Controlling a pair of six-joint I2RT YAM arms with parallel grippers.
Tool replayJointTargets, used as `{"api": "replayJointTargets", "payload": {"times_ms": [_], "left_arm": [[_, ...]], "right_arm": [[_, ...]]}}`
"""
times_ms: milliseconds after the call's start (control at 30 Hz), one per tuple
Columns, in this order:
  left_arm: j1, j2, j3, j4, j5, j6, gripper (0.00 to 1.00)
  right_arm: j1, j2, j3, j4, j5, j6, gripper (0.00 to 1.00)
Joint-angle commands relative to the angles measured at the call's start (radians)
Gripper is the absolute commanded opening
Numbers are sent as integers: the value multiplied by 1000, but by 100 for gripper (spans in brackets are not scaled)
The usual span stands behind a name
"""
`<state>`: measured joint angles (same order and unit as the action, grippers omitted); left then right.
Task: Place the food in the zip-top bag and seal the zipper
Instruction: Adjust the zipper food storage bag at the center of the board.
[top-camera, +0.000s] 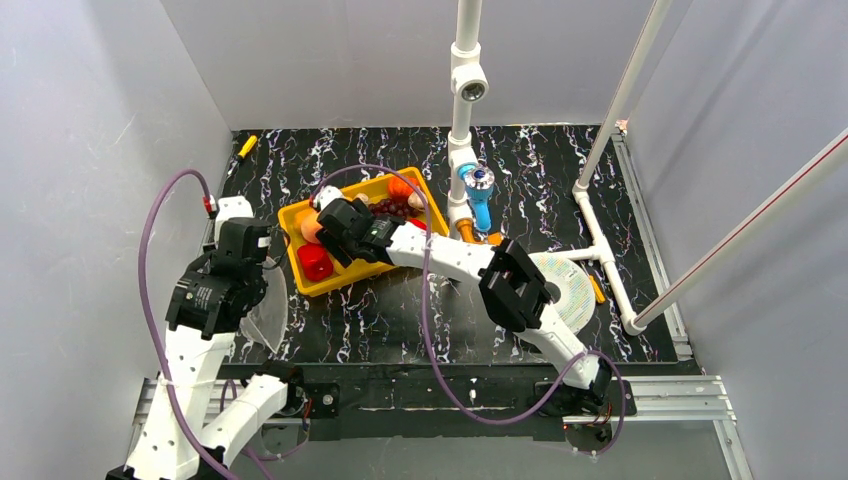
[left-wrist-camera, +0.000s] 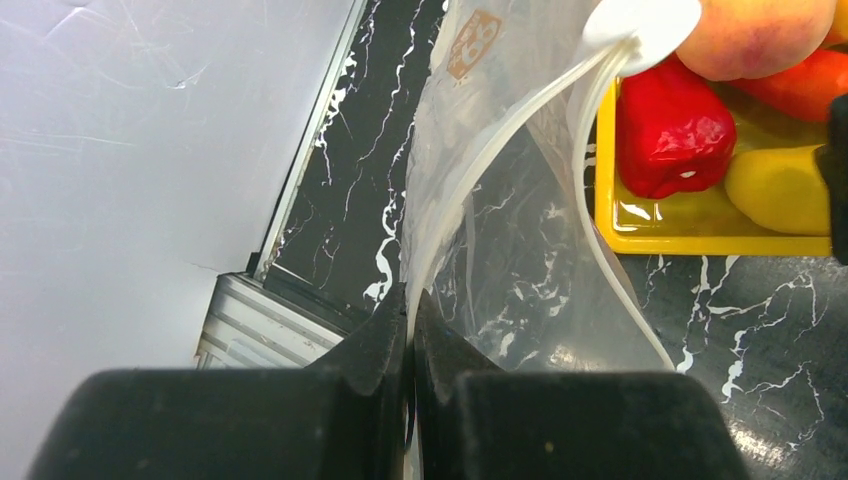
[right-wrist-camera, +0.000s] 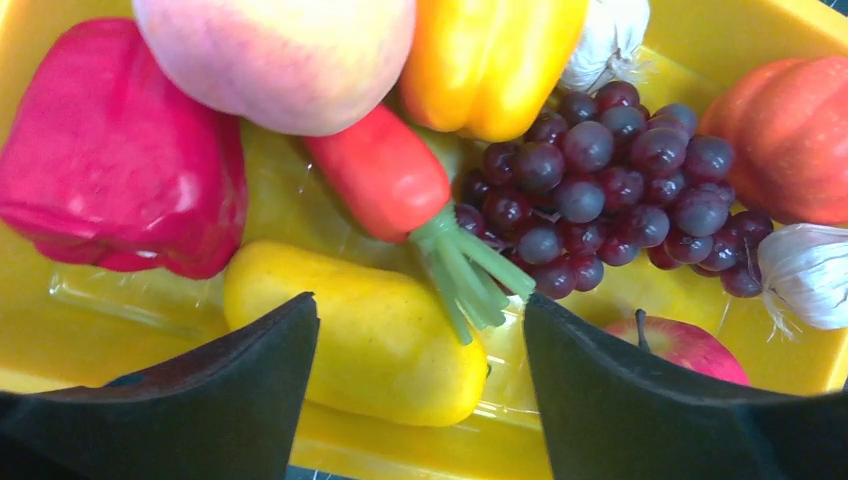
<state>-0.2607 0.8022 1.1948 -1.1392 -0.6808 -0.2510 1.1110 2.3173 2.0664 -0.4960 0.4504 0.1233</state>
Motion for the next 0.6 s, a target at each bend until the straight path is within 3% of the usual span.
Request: {"api": "replayJointTargets", "payload": {"times_ms": [0,567], "left_arm": [[5,6,-35,-28,-20,-10,0],[5,-10,-48,6,96,-22,0]], "right_arm": [[-33,6,40,64,9,-10,76],[-47,137,115,59,-52,-92,70]]}}
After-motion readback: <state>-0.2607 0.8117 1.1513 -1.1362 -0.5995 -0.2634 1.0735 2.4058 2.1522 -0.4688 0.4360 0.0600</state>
